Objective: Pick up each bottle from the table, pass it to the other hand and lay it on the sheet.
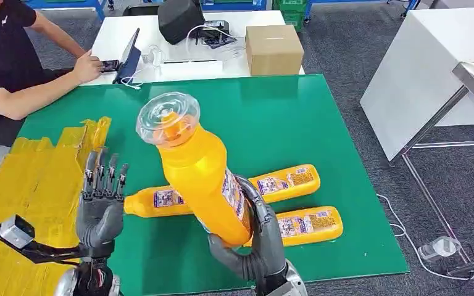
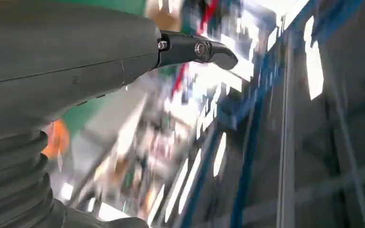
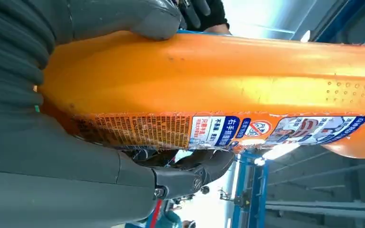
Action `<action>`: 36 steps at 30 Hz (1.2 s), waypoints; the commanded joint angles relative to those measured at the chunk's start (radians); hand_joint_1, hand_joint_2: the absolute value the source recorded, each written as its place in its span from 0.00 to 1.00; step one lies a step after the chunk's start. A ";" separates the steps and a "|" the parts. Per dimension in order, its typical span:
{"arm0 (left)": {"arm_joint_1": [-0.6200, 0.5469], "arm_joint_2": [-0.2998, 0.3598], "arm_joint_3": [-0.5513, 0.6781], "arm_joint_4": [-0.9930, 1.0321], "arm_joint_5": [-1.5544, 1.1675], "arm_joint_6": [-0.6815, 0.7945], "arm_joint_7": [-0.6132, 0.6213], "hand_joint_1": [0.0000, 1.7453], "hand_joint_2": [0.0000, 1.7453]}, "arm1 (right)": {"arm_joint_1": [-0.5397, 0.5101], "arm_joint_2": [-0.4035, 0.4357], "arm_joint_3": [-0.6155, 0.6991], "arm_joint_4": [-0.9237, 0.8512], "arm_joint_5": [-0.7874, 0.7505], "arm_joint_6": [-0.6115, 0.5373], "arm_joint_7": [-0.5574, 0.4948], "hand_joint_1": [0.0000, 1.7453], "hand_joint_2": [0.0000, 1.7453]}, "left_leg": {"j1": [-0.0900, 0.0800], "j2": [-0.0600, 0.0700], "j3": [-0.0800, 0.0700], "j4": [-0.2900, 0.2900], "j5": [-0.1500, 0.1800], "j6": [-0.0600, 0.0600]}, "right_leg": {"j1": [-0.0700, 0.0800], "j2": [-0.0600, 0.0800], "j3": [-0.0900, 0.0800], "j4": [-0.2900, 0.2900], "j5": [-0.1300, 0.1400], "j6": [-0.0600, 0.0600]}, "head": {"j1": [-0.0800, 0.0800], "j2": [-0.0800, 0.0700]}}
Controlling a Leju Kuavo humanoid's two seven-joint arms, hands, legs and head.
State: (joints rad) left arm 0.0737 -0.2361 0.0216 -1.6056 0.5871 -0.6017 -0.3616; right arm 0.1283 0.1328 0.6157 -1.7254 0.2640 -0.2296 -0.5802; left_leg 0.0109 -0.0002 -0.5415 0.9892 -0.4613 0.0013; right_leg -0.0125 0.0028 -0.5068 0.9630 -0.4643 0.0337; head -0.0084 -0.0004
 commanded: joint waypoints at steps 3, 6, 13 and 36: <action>0.028 0.060 -0.115 0.016 0.014 -0.052 -0.023 0.00 1.00 | -0.033 -0.008 -0.023 0.112 0.100 0.073 0.104 1.00 1.00 | 0.001 0.000 0.002 -0.001 0.000 0.000 | 0.001 0.000 0.002 -0.002 0.000 -0.001 | 0.000 0.000; 0.024 0.062 -0.107 0.037 0.021 -0.069 -0.014 0.00 1.00 | -0.057 -0.014 -0.010 0.180 0.148 0.090 0.154 1.00 1.00 | 0.000 0.000 0.003 -0.002 0.000 0.000 | 0.001 0.000 0.003 -0.002 0.001 -0.001 | 0.000 0.000; 0.002 0.068 -0.108 0.065 0.014 -0.080 -0.013 0.00 1.00 | -0.121 -0.027 0.071 0.327 0.260 0.156 0.270 1.00 1.00 | 0.000 0.000 0.002 -0.003 0.001 0.000 | 0.001 0.001 0.003 -0.003 0.001 -0.001 | 0.000 0.000; -0.049 0.080 -0.159 0.125 -0.277 0.077 -0.080 1.00 1.00 | -0.241 0.002 0.269 0.484 0.368 0.181 0.316 1.00 1.00 | 0.001 -0.003 0.001 -0.001 0.001 0.000 | 0.001 -0.002 0.002 -0.001 0.000 -0.001 | 0.000 0.000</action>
State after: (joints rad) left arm 0.0842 -0.1797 -0.0694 -1.5538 0.4485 -0.5729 -0.4037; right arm -0.0458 0.1259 0.7572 -1.3561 0.6084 -0.0443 -0.2724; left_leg 0.0109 -0.0024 -0.5420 0.9892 -0.4609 0.0013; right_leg -0.0121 0.0018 -0.5066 0.9632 -0.4643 0.0337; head -0.0080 -0.0004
